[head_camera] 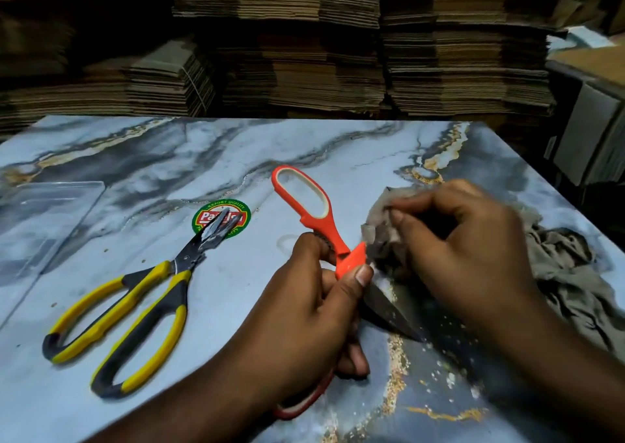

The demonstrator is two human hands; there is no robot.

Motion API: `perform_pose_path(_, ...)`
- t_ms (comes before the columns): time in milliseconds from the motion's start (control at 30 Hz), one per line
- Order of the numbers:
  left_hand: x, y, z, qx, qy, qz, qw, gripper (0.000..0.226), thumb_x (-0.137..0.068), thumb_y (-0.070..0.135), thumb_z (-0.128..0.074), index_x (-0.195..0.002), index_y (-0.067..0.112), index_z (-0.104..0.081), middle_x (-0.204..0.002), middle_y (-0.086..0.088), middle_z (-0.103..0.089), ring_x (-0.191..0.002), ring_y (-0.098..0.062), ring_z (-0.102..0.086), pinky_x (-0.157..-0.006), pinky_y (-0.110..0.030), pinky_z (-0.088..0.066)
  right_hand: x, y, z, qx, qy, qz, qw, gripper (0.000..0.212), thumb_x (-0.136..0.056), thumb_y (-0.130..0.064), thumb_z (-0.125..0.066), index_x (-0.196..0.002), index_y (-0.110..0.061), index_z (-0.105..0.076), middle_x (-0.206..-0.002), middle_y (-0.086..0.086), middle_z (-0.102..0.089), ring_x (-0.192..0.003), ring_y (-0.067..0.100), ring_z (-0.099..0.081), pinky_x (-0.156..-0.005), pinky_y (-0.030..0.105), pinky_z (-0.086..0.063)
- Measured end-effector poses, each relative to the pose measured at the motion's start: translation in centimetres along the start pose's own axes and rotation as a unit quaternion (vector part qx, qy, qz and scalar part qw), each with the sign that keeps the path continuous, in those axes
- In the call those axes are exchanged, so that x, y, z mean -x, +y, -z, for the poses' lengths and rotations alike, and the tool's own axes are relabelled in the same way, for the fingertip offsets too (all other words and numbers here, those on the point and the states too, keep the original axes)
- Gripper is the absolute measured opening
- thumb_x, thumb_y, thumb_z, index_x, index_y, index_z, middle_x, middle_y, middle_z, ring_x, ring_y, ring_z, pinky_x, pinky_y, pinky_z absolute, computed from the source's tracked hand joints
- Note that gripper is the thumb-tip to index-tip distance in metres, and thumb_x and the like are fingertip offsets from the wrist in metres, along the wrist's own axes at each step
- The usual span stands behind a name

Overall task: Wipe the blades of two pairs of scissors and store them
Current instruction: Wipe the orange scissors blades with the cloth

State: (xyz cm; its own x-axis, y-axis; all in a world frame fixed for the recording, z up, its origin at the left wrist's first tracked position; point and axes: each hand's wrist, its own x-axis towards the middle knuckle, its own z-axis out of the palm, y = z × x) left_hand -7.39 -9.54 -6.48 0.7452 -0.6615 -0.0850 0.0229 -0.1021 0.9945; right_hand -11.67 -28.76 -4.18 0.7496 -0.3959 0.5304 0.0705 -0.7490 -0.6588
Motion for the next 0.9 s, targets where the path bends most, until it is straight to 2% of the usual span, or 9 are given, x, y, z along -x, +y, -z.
perform_pose_path(67, 0.1, 0.0, 0.0, -0.006, 0.003, 0.002, 1.000, 0.012, -0.105, 0.035, -0.056, -0.105, 0.028, -0.046, -0.064, -0.004, -0.060, -0.050, -0.033, -0.070, -0.050, -0.037, -0.055, -0.7, 1.1, 1.2, -0.007, 0.047, -0.032, 0.998, 0.027, -0.092, -0.012, -0.080, -0.096, -0.039, -0.074, -0.095, -0.018, -0.068, -0.091, -0.006, -0.067, -0.078, 0.001, -0.045)
perform_pose_path(133, 0.1, 0.0, 0.0, -0.003, 0.004, 0.007, 1.000, 0.011, -0.105, 0.037, -0.055, -0.102, 0.031, -0.046, -0.064, -0.004, -0.060, -0.050, -0.032, -0.070, -0.051, -0.037, -0.056, -0.1, 1.2, 2.0, -0.008, 0.059, -0.005, 0.998, 0.021, -0.093, -0.017, -0.080, -0.099, -0.037, -0.075, -0.095, -0.011, -0.069, -0.090, 0.003, -0.068, -0.076, 0.007, -0.048)
perform_pose_path(267, -0.1, 0.0, 0.0, 0.000, -0.010, 0.000, 1.000, 0.011, -0.105, 0.037, -0.054, -0.101, 0.032, -0.045, -0.060, -0.002, -0.061, -0.048, -0.032, -0.068, -0.049, -0.035, -0.054, 2.1, -0.1, -0.1, -0.028, -0.047, 0.119, 0.991, 0.010, -0.092, -0.013, -0.080, -0.101, -0.017, -0.083, -0.094, -0.004, -0.068, -0.089, 0.007, -0.068, -0.076, 0.017, -0.051)
perform_pose_path(333, 0.0, -0.1, 0.3, -0.005, -0.012, -0.011, 1.000, 0.013, -0.105, 0.036, -0.053, -0.107, 0.026, -0.044, -0.060, -0.001, -0.063, -0.048, -0.034, -0.068, -0.049, -0.035, -0.053, 1.4, 0.6, -0.9, -0.045, -0.062, 0.110, 0.991, 0.011, -0.093, -0.008, -0.080, -0.101, -0.015, -0.083, -0.094, -0.002, -0.065, -0.088, 0.009, -0.067, -0.074, 0.023, -0.053)
perform_pose_path(433, 0.0, -0.1, 0.5, -0.008, -0.019, -0.011, 1.000, 0.015, -0.105, 0.035, -0.052, -0.106, 0.024, -0.042, -0.058, -0.001, -0.062, -0.048, -0.036, -0.068, -0.049, -0.037, -0.054, 0.0, 2.1, -0.6, -0.053, -0.008, 0.059, 0.997, 0.016, -0.092, -0.008, -0.078, -0.098, -0.023, -0.080, -0.093, -0.003, -0.064, -0.087, 0.009, -0.067, -0.073, 0.032, -0.055)
perform_pose_path(600, -0.1, -0.1, 0.6, -0.015, -0.033, -0.014, 0.999, 0.010, -0.103, 0.039, -0.053, -0.098, 0.034, -0.045, -0.055, -0.008, -0.061, -0.050, -0.044, -0.068, -0.050, -0.038, -0.056, 2.3, 1.0, -0.8, -0.044, -0.066, 0.137, 0.987, 0.010, -0.093, -0.010, -0.076, -0.101, -0.013, -0.082, -0.092, -0.003, -0.063, -0.086, 0.011, -0.066, -0.071, 0.025, -0.052)
perform_pose_path(733, -0.1, 0.1, 0.6, -0.001, -0.036, 0.001, 0.999, 0.012, -0.103, 0.037, -0.053, -0.103, 0.029, -0.045, -0.059, -0.006, -0.060, -0.050, -0.040, -0.068, -0.051, -0.042, -0.058, 0.0, 2.0, -0.5, -0.066, -0.025, 0.049, 0.996, 0.017, -0.091, -0.003, -0.080, -0.097, -0.020, -0.081, -0.092, -0.008, -0.064, -0.088, 0.007, -0.067, -0.072, 0.013, -0.050)
perform_pose_path(800, -0.2, 0.2, 0.5, -0.004, -0.038, 0.012, 0.999, 0.010, -0.104, 0.037, -0.053, -0.103, 0.031, -0.045, -0.057, -0.008, -0.060, -0.050, -0.041, -0.068, -0.051, -0.040, -0.057, 0.3, 1.7, -0.4, -0.056, -0.040, 0.059, 0.996, 0.016, -0.093, -0.007, -0.079, -0.098, -0.022, -0.080, -0.093, -0.008, -0.064, -0.090, 0.008, -0.066, -0.072, 0.017, -0.052)
perform_pose_path(900, -0.1, 0.1, 0.7, -0.019, -0.046, 0.003, 0.999, 0.009, -0.104, 0.040, -0.052, -0.098, 0.037, -0.046, -0.056, -0.011, -0.061, -0.053, -0.046, -0.069, -0.051, -0.038, -0.056, 2.3, 0.4, -0.8, -0.049, -0.080, 0.123, 0.988, 0.008, -0.094, -0.013, -0.077, -0.099, -0.016, -0.082, -0.092, -0.004, -0.064, -0.088, 0.011, -0.066, -0.073, 0.023, -0.052)
